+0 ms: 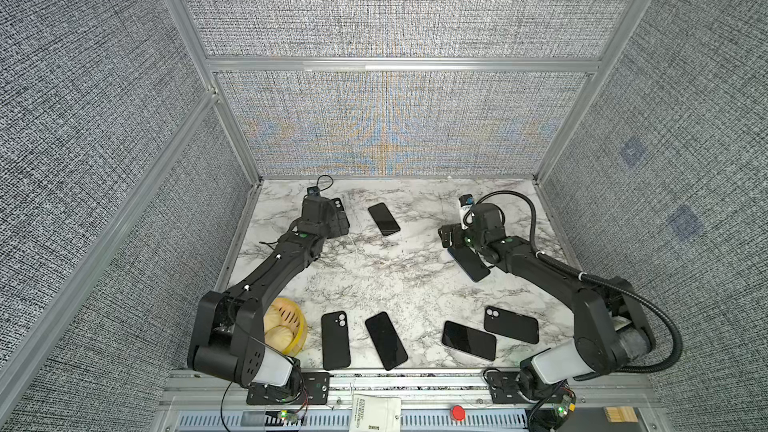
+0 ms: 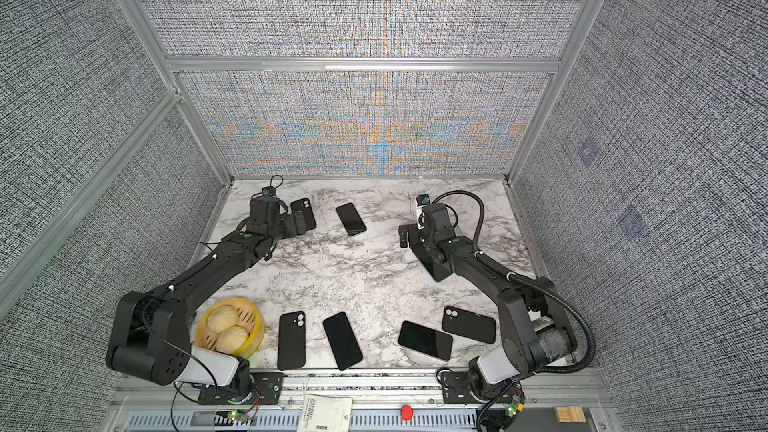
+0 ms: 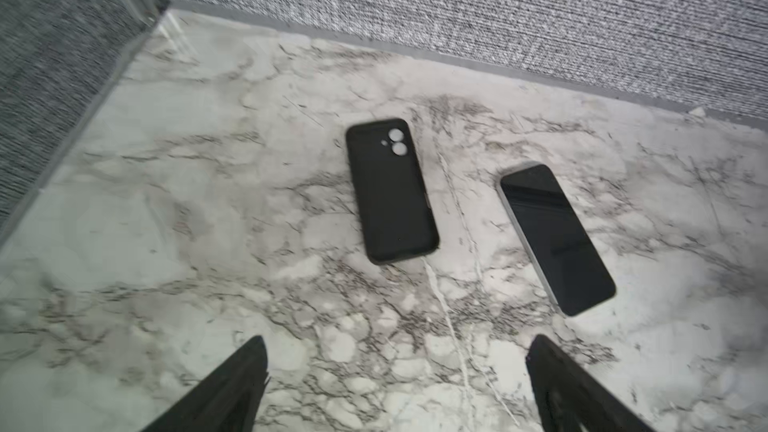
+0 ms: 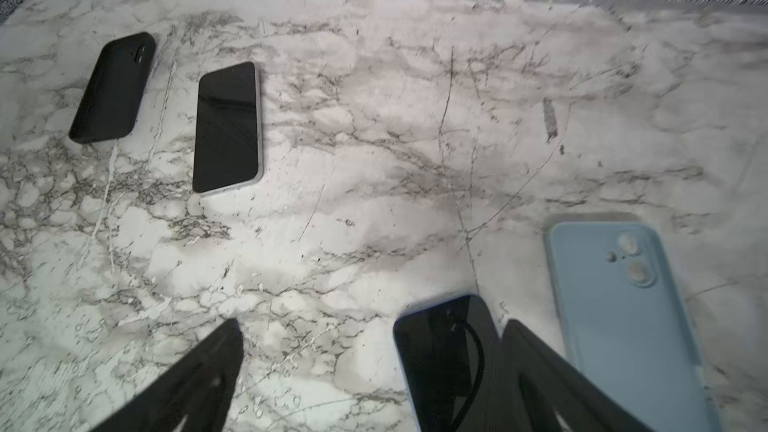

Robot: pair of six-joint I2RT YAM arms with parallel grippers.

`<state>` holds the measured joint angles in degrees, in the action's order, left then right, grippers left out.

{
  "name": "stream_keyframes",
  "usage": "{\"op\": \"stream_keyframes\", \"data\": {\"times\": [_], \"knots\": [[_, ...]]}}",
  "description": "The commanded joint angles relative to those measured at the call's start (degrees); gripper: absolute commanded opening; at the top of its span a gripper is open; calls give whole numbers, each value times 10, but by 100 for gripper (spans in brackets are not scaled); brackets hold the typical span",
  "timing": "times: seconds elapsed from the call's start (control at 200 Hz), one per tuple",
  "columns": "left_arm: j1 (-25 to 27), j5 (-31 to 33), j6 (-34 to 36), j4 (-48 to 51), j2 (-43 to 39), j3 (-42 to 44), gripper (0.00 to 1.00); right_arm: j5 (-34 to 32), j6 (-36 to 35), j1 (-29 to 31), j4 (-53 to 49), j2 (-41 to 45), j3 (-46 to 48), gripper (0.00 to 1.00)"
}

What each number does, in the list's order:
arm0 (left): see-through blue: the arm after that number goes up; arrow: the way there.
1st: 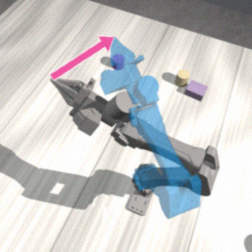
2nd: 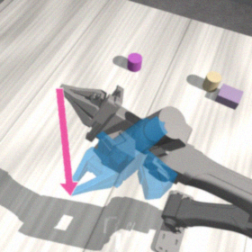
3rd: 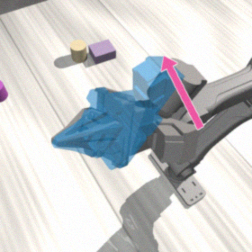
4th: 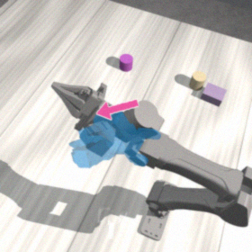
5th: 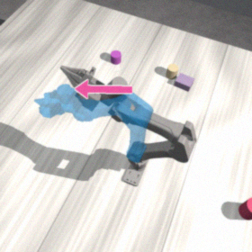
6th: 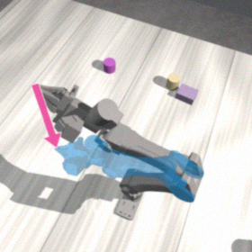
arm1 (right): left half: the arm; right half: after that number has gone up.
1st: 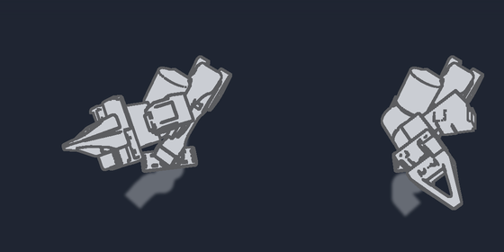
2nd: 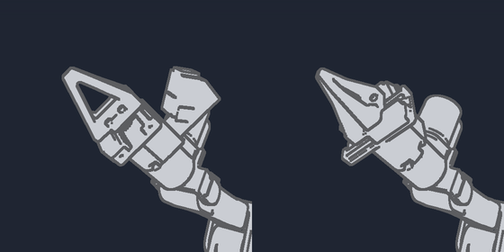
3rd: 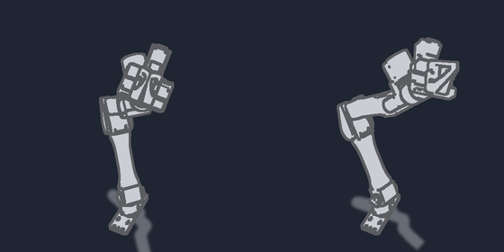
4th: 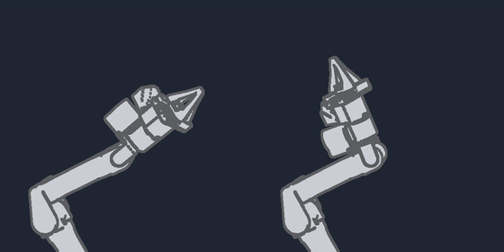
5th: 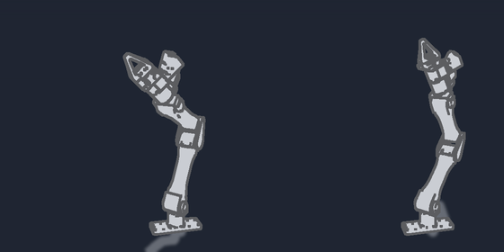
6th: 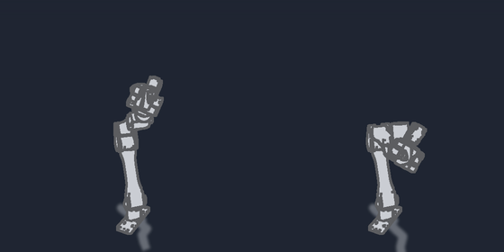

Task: Put the phone into the phone case
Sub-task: 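Raise both arms from rest and reach toward the phones on the table, then close the right gripper on the light-blue case while the left gripper hovers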

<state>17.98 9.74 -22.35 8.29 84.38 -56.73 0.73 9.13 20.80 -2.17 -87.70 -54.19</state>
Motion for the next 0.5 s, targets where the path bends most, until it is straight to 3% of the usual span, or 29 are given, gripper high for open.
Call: {"op": "stream_keyframes", "data": {"times": [0.0,0.145,0.495], "knots": [[17,-48,-46,13,14,-10,98,28,19,3,-81,-19,-23,99],[34,-102,-65,20,41,-25,97,36,-3,6,-172,-50,-78,99],[44,-230,-80,64,135,-69,90,32,-25,13,-211,-76,-92,99]]}}
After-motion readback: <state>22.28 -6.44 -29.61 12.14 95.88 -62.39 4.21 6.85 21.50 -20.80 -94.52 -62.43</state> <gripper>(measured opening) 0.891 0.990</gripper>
